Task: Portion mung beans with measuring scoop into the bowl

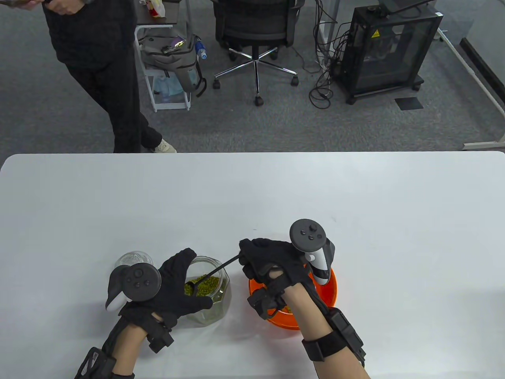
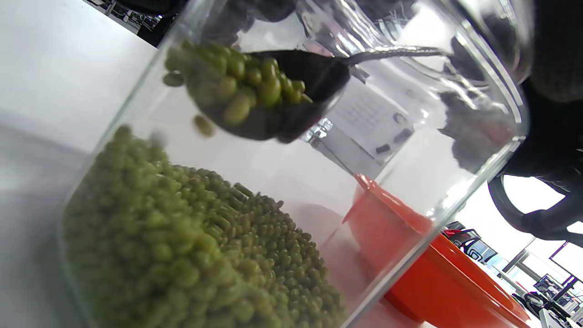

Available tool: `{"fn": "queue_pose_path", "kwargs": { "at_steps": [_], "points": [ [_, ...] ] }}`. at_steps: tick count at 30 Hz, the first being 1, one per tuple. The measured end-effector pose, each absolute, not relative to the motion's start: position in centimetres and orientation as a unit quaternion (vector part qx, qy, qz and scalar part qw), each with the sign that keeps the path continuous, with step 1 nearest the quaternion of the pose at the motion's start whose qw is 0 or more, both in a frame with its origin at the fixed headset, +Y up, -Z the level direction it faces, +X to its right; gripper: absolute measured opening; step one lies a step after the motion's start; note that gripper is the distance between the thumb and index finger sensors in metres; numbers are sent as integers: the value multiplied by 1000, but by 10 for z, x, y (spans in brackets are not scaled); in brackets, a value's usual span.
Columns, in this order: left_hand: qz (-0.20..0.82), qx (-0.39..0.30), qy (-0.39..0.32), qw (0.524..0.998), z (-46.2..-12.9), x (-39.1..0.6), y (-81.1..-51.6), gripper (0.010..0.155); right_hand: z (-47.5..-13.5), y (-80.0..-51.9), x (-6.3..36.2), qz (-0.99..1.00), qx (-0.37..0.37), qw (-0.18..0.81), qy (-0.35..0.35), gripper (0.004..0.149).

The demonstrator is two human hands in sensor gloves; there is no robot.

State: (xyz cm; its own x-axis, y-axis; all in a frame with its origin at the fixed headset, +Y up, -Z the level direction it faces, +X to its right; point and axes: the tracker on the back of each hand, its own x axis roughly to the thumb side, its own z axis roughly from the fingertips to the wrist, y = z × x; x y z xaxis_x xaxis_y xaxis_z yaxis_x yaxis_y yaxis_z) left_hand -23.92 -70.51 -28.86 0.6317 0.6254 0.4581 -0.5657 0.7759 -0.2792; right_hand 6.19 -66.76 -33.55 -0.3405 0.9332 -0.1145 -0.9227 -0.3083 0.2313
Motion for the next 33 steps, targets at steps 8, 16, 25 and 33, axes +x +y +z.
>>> {"fn": "queue_pose_path", "kwargs": {
  "at_steps": [8, 16, 25, 33],
  "points": [
    [330, -55, -274, 902, -289, -239, -705, 125, -335, -674, 80, 785, 0, 606, 130, 44],
    [331, -55, -274, 901, -289, -239, -705, 125, -333, -673, 95, 774, -5, 622, 123, 44],
    [331, -55, -274, 901, -289, -239, -705, 125, -328, -667, 112, 767, -10, 631, 113, 44],
    [331, -55, -274, 901, -289, -239, -705, 125, -326, -666, 127, 754, -15, 647, 111, 44]
  ]
}}
